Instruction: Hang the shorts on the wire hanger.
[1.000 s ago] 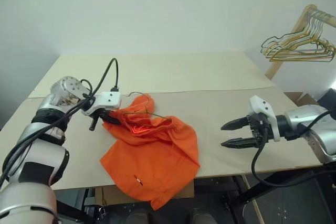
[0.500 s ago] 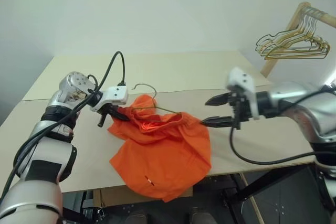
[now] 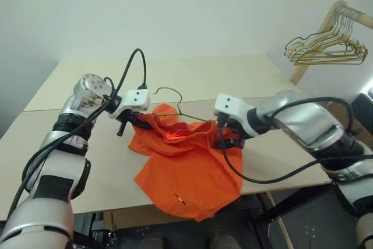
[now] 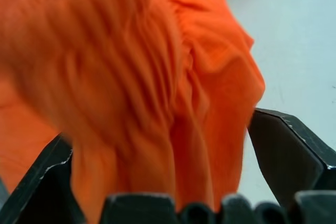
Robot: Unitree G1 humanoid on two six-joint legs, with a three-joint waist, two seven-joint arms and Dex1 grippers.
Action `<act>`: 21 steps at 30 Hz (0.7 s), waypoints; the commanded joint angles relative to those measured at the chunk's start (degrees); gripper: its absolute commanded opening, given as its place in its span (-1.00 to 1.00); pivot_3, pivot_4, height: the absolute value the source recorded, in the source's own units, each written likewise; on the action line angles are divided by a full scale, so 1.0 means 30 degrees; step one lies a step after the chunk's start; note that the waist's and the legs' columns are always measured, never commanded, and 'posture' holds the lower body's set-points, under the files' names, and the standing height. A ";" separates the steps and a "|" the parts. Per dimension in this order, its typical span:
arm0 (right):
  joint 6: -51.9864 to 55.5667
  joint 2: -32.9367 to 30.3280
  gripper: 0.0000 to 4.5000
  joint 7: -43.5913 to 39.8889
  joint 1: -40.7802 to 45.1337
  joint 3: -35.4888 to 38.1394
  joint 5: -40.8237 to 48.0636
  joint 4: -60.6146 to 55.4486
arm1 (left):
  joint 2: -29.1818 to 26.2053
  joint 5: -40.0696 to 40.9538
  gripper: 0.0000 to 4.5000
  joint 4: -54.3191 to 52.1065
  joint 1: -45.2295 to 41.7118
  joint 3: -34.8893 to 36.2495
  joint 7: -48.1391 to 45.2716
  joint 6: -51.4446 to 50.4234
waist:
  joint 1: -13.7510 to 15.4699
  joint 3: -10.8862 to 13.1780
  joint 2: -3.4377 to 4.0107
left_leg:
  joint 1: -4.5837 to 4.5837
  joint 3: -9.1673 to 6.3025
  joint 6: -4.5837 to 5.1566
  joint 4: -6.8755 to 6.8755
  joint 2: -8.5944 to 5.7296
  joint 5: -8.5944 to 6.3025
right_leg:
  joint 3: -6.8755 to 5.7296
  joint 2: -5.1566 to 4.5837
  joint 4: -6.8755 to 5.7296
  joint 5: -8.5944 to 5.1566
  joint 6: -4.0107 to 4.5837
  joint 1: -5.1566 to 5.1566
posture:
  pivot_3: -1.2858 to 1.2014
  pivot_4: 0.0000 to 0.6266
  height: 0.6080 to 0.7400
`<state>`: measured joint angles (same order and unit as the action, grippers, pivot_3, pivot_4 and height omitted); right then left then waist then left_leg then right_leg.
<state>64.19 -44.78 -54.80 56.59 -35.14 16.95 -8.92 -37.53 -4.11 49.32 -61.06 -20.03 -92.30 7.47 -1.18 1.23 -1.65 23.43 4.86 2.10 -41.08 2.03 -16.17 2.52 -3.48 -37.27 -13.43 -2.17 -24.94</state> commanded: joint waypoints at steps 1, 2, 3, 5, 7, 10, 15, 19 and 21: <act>-0.1160 0.0143 0.57 -0.0989 0.0805 -0.0265 -0.0773 0.0693 | 0.0034 0.0859 -1.00 -0.1057 -0.0350 0.0567 -0.0067 -0.0119 | -0.0018 0.0000 0.0001 | 0.0005 0.0001 0.0000 0.0001 -0.0002 0.0000 | 0.0001 -0.0001 0.0000 0.0000 -0.0001 -0.0007 | 0.03 -1.00 1.00; -0.1429 0.0082 0.43 -0.1366 0.0841 -0.0374 -0.0926 0.0755 | 0.0018 0.0891 -1.00 -0.1167 -0.0332 0.0577 -0.0067 -0.0184 | -0.0014 0.0000 0.0001 | 0.0014 -0.0003 0.0000 0.0001 0.0000 0.0000 | -0.0001 0.0000 0.0000 0.0001 -0.0001 -0.0011 | 0.03 -1.00 1.00; -0.1612 0.0040 0.27 -0.1661 0.0848 -0.0421 -0.1063 0.0797 | -0.0007 0.0924 -1.00 -0.1255 -0.0314 0.0577 -0.0067 -0.0233 | -0.0005 0.0000 0.0002 | 0.0018 -0.0005 0.0000 0.0000 -0.0002 0.0000 | -0.0002 -0.0001 0.0001 0.0001 -0.0002 -0.0013 | 0.03 -1.00 1.00; -0.1968 -0.0057 -0.07 -0.2207 0.0803 -0.0476 -0.1372 0.0883 | -0.0083 0.0987 -1.00 -0.1415 -0.0264 0.0591 -0.0067 -0.0270 | 0.0001 0.0000 0.0002 | 0.0020 -0.0007 0.0000 0.0000 -0.0003 0.0000 | -0.0003 -0.0001 0.0001 0.0001 -0.0003 -0.0013 | 0.03 -1.00 1.00; -0.2247 -0.0126 -0.34 -0.2660 0.0718 -0.0503 -0.1612 0.0996 | -0.0135 0.1033 -1.00 -0.1533 -0.0200 0.0708 -0.0067 -0.0203 | 0.0004 0.0000 0.0001 | 0.0018 -0.0006 0.0000 -0.0003 -0.0003 0.0000 | -0.0002 -0.0001 -0.0004 0.0001 -0.0003 -0.0013 | 0.03 -1.00 1.00; -0.2447 -0.0182 -0.78 -0.3286 0.0562 -0.0358 -0.1705 0.1112 | -0.0074 0.1386 -1.00 -0.1585 0.0004 0.1316 -0.0060 0.0734 | 0.0021 0.0000 0.0002 | 0.0018 -0.0007 0.0000 -0.0004 -0.0001 0.0000 | -0.0002 -0.0002 -0.0007 0.0001 -0.0003 -0.0013 | 0.03 -1.00 1.00; -0.1840 -0.0340 -1.00 -0.4096 0.0193 0.0524 -0.1184 0.1397 | -0.0087 0.2298 -0.76 -0.1632 -0.0102 0.2324 0.0021 0.0600 | 0.0050 -0.0001 0.0001 | 0.0015 -0.0004 -0.0001 -0.0004 -0.0003 0.0001 | -0.0003 -0.0002 -0.0018 0.0002 -0.0002 -0.0018 | 0.04 -1.00 1.00; -0.0745 -0.0810 -1.00 -0.4463 -0.0666 0.2085 -0.0058 0.0873 | -0.0353 0.3383 -0.20 -0.2609 0.0236 0.3292 0.0008 -0.0329 | 0.0083 0.0000 0.0001 | 0.0015 -0.0010 -0.0001 -0.0007 -0.0002 0.0000 | -0.0002 -0.0003 -0.0019 0.0002 -0.0003 -0.0016 | 0.04 -1.00 1.00; 0.0017 -0.1301 -1.00 -0.4475 -0.1482 0.3330 0.0784 0.0196 | -0.0515 0.3820 0.08 -0.3256 0.0513 0.3953 0.0524 -0.0804 | 0.0161 0.0000 0.0001 | 0.0020 -0.0014 -0.0001 -0.0009 -0.0004 0.0000 | -0.0004 -0.0006 -0.0021 0.0002 -0.0004 -0.0016 | 0.04 -1.00 1.00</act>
<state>61.91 -47.03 -68.10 52.51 -29.85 17.23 -6.79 -38.01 5.07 42.11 -59.43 -11.13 -91.83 6.37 -0.69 1.23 -1.65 23.49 4.80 2.10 -41.11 2.02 -16.17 2.49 -3.50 -37.32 -13.42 -2.18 -24.98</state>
